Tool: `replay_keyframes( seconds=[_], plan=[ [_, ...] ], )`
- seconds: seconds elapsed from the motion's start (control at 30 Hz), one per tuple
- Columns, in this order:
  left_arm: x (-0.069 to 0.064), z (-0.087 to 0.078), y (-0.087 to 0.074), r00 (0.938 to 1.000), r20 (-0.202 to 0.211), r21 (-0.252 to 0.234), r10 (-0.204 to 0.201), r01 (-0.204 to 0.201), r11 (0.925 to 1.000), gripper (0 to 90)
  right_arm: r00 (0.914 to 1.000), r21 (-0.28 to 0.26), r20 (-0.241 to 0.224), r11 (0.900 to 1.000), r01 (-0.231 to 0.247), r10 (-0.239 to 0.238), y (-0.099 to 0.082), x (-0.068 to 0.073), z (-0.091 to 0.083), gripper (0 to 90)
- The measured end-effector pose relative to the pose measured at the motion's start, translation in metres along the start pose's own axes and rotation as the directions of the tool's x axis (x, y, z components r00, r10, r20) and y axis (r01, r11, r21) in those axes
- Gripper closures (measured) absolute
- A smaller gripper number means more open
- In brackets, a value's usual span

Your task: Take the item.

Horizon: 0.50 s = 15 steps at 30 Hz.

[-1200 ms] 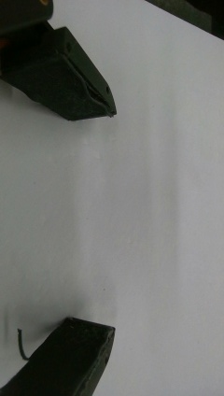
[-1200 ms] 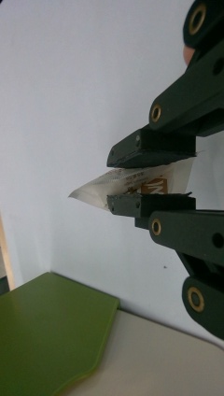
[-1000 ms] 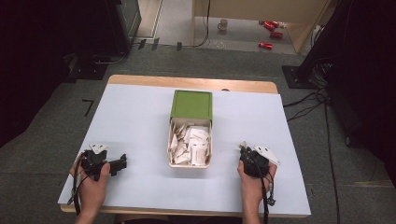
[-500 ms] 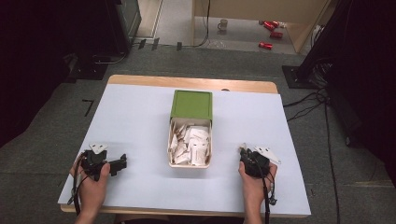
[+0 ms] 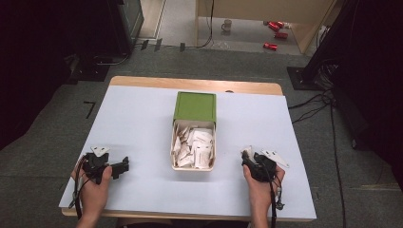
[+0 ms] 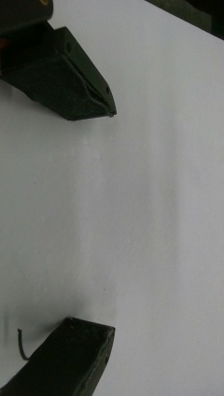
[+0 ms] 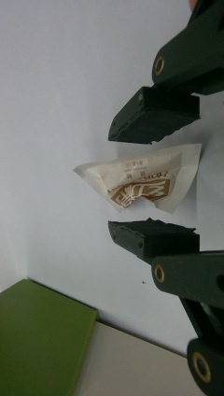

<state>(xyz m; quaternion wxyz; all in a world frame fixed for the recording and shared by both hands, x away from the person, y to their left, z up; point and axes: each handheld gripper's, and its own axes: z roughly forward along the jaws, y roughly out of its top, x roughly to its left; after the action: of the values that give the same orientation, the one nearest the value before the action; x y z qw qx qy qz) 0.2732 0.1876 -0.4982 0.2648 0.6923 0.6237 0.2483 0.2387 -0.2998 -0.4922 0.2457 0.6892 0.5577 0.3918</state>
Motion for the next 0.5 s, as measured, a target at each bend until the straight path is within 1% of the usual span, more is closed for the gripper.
replay_keyframes(
  seconds=[0.1,0.13,0.23,0.33,0.37,0.4,0.47,0.5],
  plan=[
    [0.000,0.000,0.000,1.0000,0.000,0.000,0.000,0.000,1.0000,0.0,0.9998,-0.018,0.001,0.9996,-0.020,0.020,0.003,-0.001,-0.005,50.4],
    [0.000,0.000,0.000,1.0000,0.000,0.000,0.000,0.000,1.0000,0.0,0.9999,-0.027,0.000,0.9995,-0.016,0.016,0.004,-0.002,-0.007,50.4],
    [0.000,0.000,0.000,1.0000,0.000,0.000,0.000,0.000,1.0000,0.0,0.9999,-0.027,0.012,0.9996,-0.006,0.007,0.005,-0.002,-0.008,52.4],
    [0.000,0.000,0.000,1.0000,0.000,0.000,0.000,0.000,1.0000,0.0,0.9991,-0.028,0.042,0.9996,0.006,-0.005,0.005,-0.003,-0.005,55.5],
    [0.000,0.000,0.000,1.0000,0.000,0.000,0.000,0.000,1.0000,0.0,0.9982,-0.021,0.059,0.9997,0.012,-0.011,0.004,-0.003,-0.003,56.3],
    [0.000,0.000,0.000,1.0000,0.000,0.000,0.000,0.000,1.0000,0.0,0.9977,-0.016,0.065,0.9997,0.019,-0.018,0.004,-0.004,-0.001,57.5],
    [0.000,0.000,0.000,1.0000,0.000,0.000,0.000,0.000,1.0000,0.0,0.9953,-0.010,0.092,0.9994,0.034,-0.033,0.003,-0.005,0.003,60.5],
    [0.000,0.000,0.000,1.0000,0.000,0.000,0.000,0.000,1.0000,0.0,0.9940,-0.008,0.104,0.9994,0.034,-0.033,0.002,-0.005,0.003,62.7]
  ],
)
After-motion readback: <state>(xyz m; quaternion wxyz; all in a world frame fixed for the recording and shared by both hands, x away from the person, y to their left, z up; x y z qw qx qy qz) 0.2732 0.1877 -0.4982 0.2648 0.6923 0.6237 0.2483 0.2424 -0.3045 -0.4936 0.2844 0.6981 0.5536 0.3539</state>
